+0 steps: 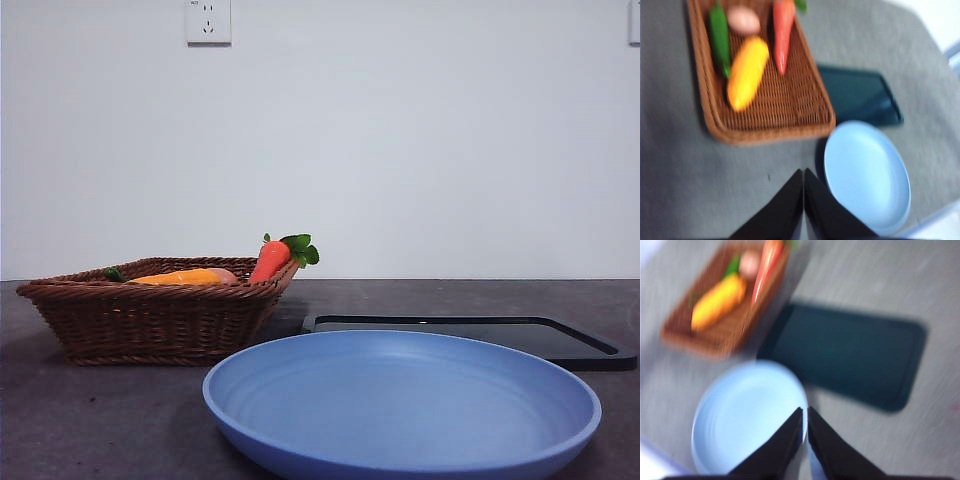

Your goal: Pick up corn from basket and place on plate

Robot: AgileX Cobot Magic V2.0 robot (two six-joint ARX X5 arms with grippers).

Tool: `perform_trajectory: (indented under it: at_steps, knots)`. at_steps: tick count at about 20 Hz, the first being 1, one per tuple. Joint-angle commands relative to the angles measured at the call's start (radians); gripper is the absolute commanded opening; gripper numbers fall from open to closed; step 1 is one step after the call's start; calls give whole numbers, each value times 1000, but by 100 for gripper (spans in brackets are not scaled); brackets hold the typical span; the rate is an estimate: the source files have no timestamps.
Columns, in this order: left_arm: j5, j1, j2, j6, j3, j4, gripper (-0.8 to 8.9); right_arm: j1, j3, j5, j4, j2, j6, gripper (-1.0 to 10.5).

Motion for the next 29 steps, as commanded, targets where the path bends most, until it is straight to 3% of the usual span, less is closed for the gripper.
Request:
perform_trajectory:
  at_steps: [1,5,7,9,10,18,29]
  knots:
    - [7,-31,27,82,14,-44,5,34,14,23,-51,36,-75,2]
    - [7,-64,31,84,14,-51,51,78,13,75,-70,62,-83,3]
    - [7,-64,31,79,14,-51,204,85,14,74,-69,62,-76,65]
    - [7,-65,31,53,14,-51,391,90,13,74,-69,62,-48,218]
    - [7,-68,31,43,14,-50,439,90,13,74,-68,62,-39,305]
    - [7,-69,31,41,14,-32,451,132,13,74,-53,156,-16,331]
    - [7,-69,31,41,14,-20,451,239,14,77,117,608,-17,330]
